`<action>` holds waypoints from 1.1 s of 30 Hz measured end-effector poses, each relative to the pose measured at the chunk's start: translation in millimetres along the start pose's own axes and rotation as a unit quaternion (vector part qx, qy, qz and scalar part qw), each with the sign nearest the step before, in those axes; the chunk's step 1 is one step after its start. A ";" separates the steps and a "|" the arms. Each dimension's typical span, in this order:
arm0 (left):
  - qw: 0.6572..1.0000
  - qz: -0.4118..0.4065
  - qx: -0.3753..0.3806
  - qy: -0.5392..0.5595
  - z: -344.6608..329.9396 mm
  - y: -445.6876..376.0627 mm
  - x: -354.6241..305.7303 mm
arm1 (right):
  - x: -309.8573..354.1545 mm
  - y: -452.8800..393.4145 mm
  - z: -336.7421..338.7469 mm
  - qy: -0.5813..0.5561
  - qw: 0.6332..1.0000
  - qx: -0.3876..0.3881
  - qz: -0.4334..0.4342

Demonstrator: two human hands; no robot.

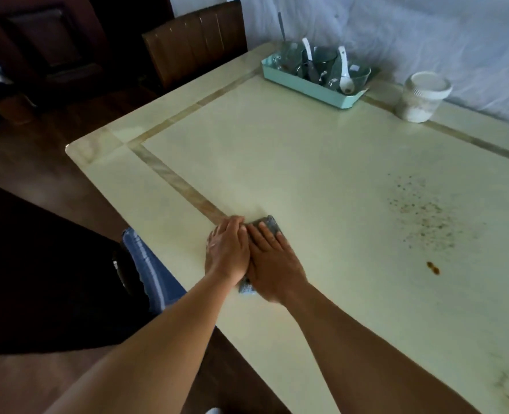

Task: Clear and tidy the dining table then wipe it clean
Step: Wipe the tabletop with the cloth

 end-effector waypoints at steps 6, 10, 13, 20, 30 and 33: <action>1.000 -0.007 0.006 -0.008 -33.7 8.3 -56.5 | -59.0 19.2 17.2 0.001 1.000 -0.003 0.003; 0.999 -0.033 0.001 -0.038 -46.1 -7.7 -75.0 | -91.0 2.2 33.1 0.006 1.000 -0.022 0.007; 0.997 -0.054 0.008 -0.059 -56.7 -32.9 -88.3 | -115.4 -20.7 45.3 -0.009 0.999 -0.053 -0.005; 0.990 -0.122 -0.008 -0.064 -85.6 -124.6 -143.0 | -185.4 -84.4 90.4 -0.033 0.991 -0.109 -0.070; 0.971 -0.232 -0.036 -0.040 -130.3 -217.9 -241.2 | -299.7 -142.4 152.9 -0.047 0.965 -0.184 -0.183; 0.961 -0.264 -0.012 -0.076 -148.7 -224.3 -249.2 | -334.6 -146.6 166.3 -0.046 0.951 -0.193 -0.236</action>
Point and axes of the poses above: each hand's wrist, its own y-axis away from the middle knuckle, its own z-axis out of the back of the hand, x = y × z, the point moved 4 cm from there along -y, towards the middle knuckle, and after that the axes turned 9 degrees about -y, right-handed, at the moved point
